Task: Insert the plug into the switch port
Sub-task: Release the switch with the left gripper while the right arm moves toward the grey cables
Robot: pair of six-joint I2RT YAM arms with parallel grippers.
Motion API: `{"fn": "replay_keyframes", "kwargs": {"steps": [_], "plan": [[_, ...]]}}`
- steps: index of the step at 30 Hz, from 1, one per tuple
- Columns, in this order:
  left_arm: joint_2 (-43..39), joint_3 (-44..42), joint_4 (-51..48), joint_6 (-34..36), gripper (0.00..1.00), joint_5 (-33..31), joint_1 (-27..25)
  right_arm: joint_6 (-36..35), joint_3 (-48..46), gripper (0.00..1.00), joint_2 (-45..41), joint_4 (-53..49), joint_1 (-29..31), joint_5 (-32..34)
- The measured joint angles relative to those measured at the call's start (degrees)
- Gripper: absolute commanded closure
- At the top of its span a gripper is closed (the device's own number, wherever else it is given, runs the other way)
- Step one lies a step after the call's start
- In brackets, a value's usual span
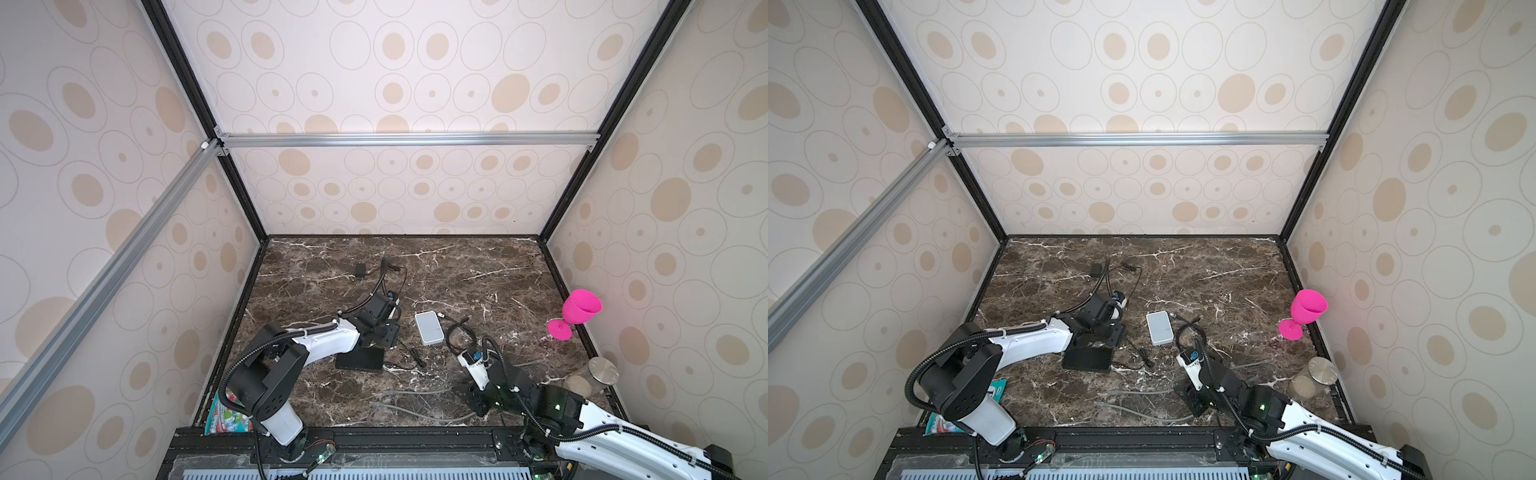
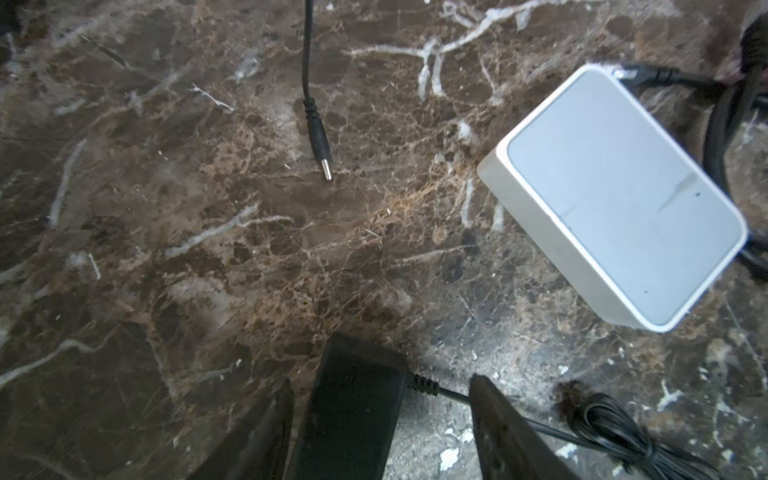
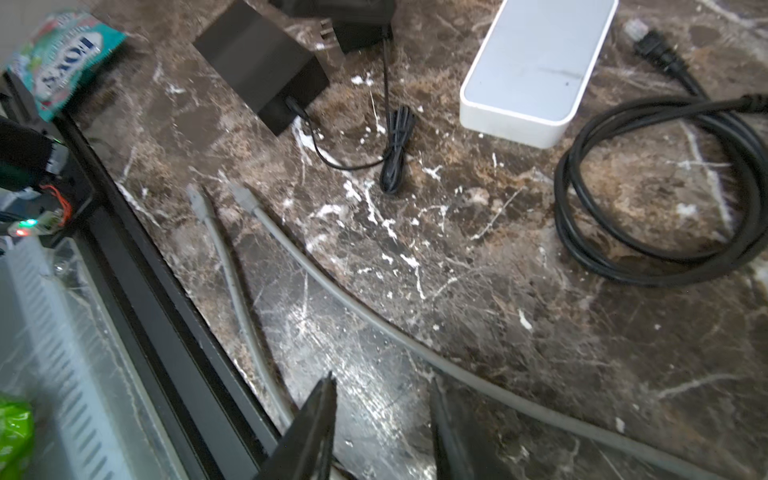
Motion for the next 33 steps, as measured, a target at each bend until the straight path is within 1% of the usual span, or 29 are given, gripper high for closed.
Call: {"fn": "replay_keyframes", "kwargs": {"steps": [6, 8, 9, 11, 12, 15, 19, 24, 30, 33], "plan": [[0.42, 0.55, -3.32, 1.09, 0.34, 0.02, 1.03, 0.04, 0.0, 0.58, 1.95, 1.62, 0.0, -1.73], [0.44, 0.79, -3.69, 1.31, 0.36, 0.22, 1.49, 0.04, 0.0, 0.58, 3.13, 2.05, 0.0, -2.21], [0.57, 0.9, -3.78, 1.33, 0.38, 0.46, 1.68, 0.02, 0.0, 0.58, 3.65, 2.12, 0.0, -2.34], [1.22, 1.31, -3.96, 1.53, 0.49, 0.96, 2.01, 0.02, 0.0, 0.59, 4.61, 2.12, 0.0, -2.84], [1.79, 1.53, -3.93, 1.46, 0.52, 1.25, 2.12, 0.02, 0.0, 0.59, 4.92, 2.14, 0.0, -3.13], [3.5, 1.68, -3.63, 1.75, 0.57, 2.25, 2.69, 0.02, 0.0, 0.6, 5.51, 2.14, 0.0, -3.54], [4.0, 1.62, -2.45, 1.44, 0.61, 3.43, 4.39, 0.02, 0.0, 0.61, 5.35, 2.4, 0.0, -3.72], [3.52, 0.5, -0.02, 0.61, 0.62, 3.06, 7.91, 0.04, 0.0, 0.62, 5.01, 2.51, 0.02, -3.72], [0.87, -2.19, 4.37, -1.09, 0.61, 0.33, 13.51, 0.02, 0.0, 0.62, 6.4, 3.32, 0.37, -3.76], [0.46, -3.04, 6.16, -1.84, 0.61, -0.74, 15.89, -0.09, 0.0, 0.65, 7.61, 3.61, 0.7, -4.0]]}}
